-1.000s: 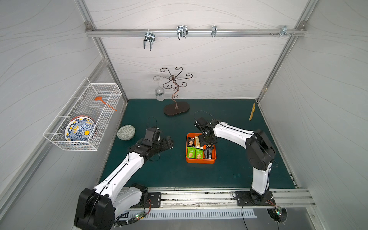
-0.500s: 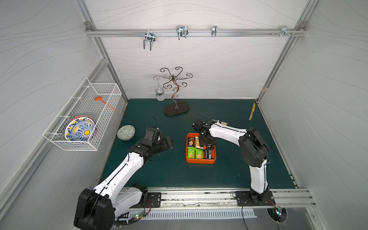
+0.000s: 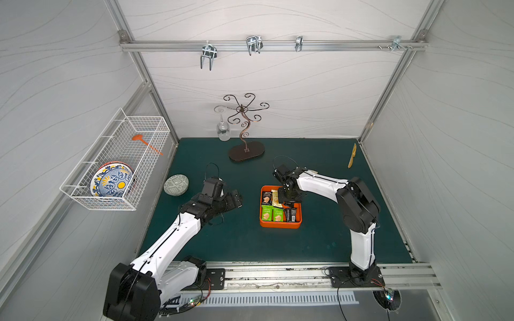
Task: Take the cookies out of the storage box
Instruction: Pick up the cookie from the storage box.
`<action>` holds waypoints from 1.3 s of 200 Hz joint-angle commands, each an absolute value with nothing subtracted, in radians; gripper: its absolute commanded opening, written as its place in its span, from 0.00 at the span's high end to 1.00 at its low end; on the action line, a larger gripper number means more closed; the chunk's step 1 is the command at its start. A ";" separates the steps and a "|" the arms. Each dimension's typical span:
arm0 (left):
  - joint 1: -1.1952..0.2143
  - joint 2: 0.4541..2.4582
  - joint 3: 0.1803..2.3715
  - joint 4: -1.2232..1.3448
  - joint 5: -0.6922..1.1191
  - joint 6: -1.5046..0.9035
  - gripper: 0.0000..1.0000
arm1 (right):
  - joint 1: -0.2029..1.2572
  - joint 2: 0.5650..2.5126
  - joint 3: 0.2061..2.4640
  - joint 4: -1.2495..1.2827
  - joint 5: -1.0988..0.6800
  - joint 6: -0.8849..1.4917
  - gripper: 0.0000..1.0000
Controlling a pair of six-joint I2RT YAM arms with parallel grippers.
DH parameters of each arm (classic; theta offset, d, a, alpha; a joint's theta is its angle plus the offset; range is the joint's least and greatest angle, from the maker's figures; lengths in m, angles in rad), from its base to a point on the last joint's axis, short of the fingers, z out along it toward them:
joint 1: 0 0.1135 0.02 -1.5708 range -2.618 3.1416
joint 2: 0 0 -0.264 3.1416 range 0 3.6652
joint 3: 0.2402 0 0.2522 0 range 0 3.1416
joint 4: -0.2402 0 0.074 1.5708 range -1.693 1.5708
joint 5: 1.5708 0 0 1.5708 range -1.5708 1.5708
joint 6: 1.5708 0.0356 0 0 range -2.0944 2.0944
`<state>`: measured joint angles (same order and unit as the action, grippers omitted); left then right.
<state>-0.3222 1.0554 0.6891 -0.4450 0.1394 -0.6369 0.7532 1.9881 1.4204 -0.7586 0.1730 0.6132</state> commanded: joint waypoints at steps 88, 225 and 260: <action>-0.325 1.039 0.684 -0.416 0.137 -0.638 0.02 | 0.752 1.932 1.444 -0.835 0.291 0.639 0.33; -0.325 1.040 0.692 -0.425 0.130 -0.632 0.02 | 0.711 2.020 1.416 -0.782 0.221 0.642 0.35; -0.325 1.038 0.692 -0.425 0.130 -0.632 0.02 | 0.712 2.037 1.420 -0.776 0.221 0.635 0.36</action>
<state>-0.3218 1.0554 0.6857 -0.4450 0.1390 -0.6376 0.7200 2.0029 1.4338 -0.7513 0.2047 0.6323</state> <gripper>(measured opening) 0.982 0.647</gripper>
